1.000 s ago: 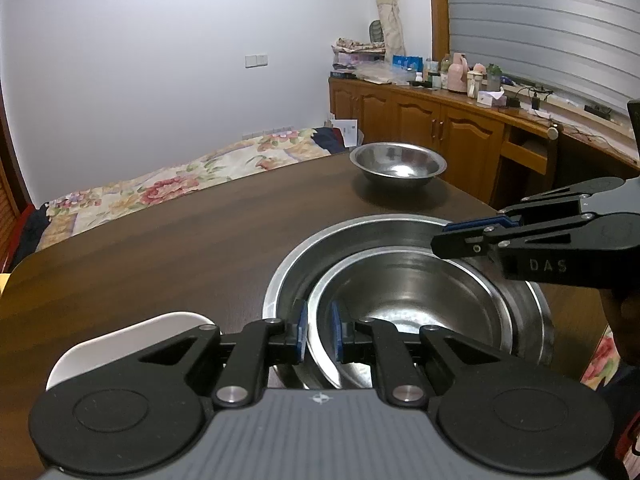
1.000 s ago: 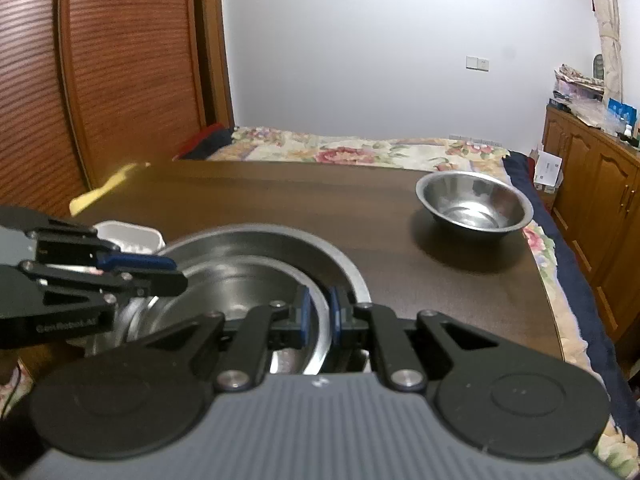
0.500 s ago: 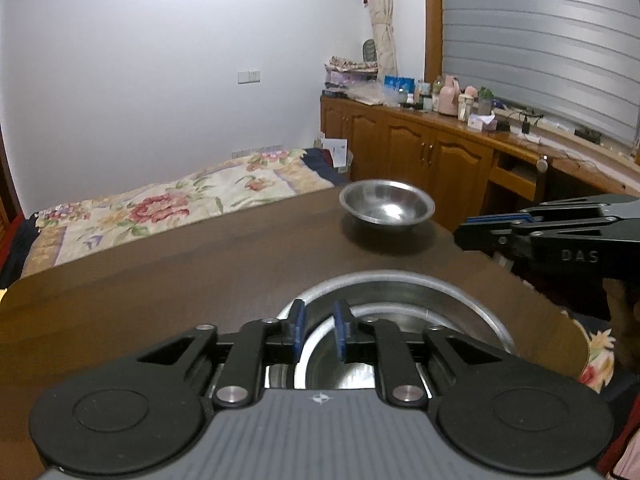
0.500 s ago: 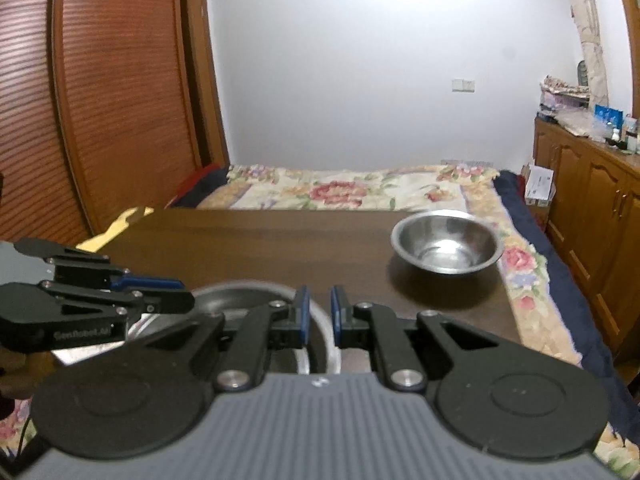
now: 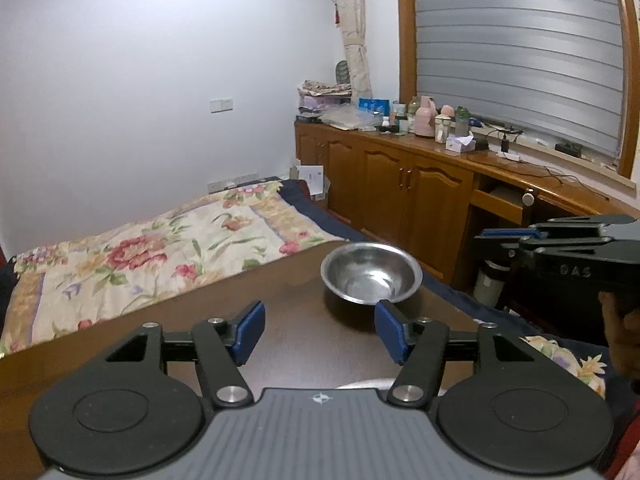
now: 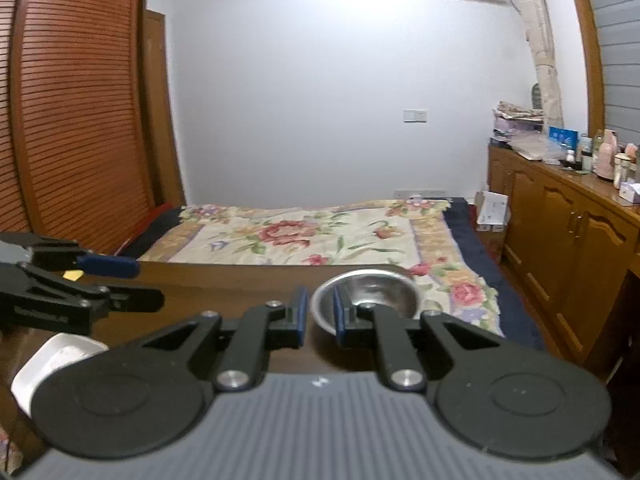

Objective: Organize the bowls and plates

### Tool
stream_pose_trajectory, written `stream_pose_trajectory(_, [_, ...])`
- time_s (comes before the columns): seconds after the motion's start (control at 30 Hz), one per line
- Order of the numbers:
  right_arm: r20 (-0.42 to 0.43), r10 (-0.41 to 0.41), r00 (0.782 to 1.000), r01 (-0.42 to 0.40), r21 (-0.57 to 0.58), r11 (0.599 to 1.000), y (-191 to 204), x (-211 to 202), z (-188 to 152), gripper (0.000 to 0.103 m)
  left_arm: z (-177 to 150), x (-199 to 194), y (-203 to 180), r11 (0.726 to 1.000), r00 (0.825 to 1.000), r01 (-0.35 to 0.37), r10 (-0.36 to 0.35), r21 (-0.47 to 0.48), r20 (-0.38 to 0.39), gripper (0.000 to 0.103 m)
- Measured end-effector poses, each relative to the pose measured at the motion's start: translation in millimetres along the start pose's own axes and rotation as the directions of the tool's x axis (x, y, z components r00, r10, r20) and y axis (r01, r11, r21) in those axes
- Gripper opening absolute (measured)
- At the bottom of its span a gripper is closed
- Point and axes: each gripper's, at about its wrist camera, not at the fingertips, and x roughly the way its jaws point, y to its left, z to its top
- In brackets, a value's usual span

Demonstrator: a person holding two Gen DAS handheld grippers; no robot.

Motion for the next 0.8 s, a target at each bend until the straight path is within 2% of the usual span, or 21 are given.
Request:
stream_pose_trajectory(0.37, [-0.036,-0.047,0.998,0.049,0.043,0.998,-29,36,-2,0.016,24,41,1,0.999,0.998,0.043,-0.042,0.013,-0.044,0.063])
stream_pose_trajectory(0.43, [-0.045,-0.055,0.997,0.057,0.053,0.997,-35,43,-3,0.02,26,49,0,0.999,0.998,0.047,-0.046,0.016,-0.052,0.063])
stream_pose_trajectory(0.5, [-0.052,-0.062,0.997,0.065,0.061,0.996,-39,49,-5,0.033,27,59,-3,0.998,0.997,0.051,-0.05,0.021,-0.063,0.063])
stream_pose_trajectory(0.8, [-0.11,-0.081,0.991,0.09,0.082,0.993,-58,79,-12,0.033,36,102,7,0.998,0.991,0.067,-0.069,-0.02,-0.118,0.058])
